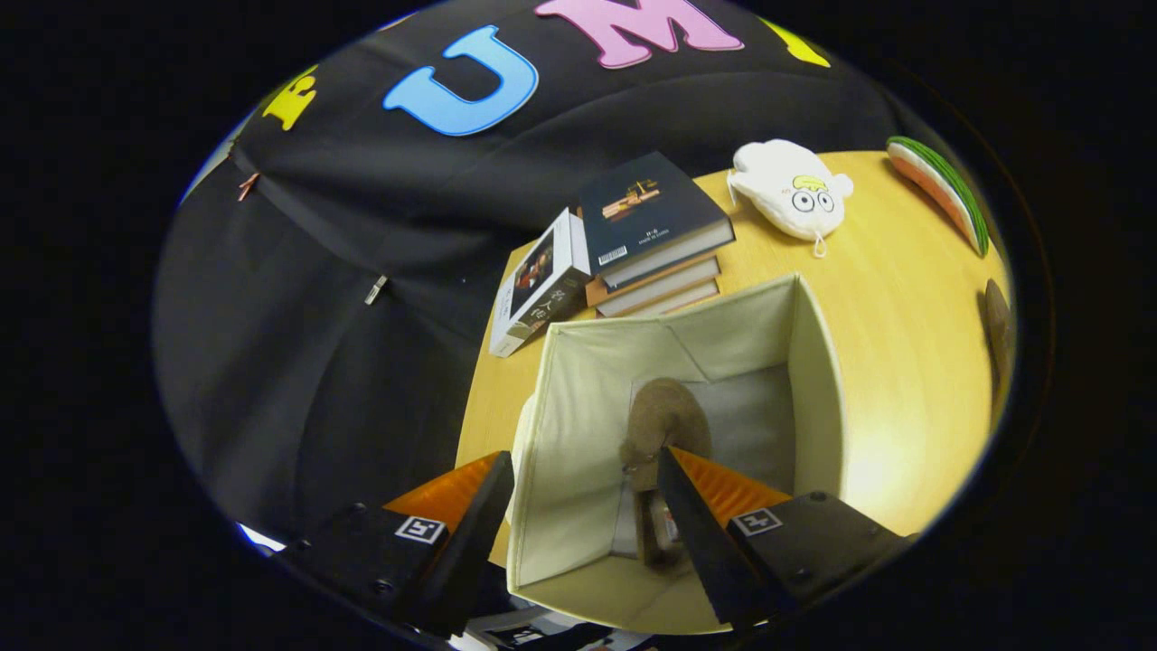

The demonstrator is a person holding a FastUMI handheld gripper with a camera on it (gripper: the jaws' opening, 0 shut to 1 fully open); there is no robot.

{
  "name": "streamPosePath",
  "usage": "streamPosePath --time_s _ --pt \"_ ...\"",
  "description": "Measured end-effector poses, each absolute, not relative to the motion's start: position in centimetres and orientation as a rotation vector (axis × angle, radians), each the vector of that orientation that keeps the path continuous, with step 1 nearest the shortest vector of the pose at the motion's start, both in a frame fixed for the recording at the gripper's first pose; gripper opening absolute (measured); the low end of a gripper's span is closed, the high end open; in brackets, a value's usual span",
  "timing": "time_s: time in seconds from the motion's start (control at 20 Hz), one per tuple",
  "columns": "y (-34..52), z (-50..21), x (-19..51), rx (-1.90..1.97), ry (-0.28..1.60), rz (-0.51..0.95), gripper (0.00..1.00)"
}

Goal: Open the storage box then place both shoes into the box .Put the left shoe in first, then the right shoe, with the right side of both shoes facing outward in a uniform manner.

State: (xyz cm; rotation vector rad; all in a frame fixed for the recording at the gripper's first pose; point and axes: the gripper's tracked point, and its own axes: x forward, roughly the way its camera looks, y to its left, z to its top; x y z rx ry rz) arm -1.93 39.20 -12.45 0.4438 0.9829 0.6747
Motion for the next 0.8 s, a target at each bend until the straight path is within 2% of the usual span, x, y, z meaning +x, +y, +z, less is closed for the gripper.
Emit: streamPosePath --time_s 0.4,0.8 --pt "28.0 -8.1 -0.1 0.285 0.777 0.701 0.98" --pt "10.6 -12.0 3.8 0.131 0.741 0.587 0.98"
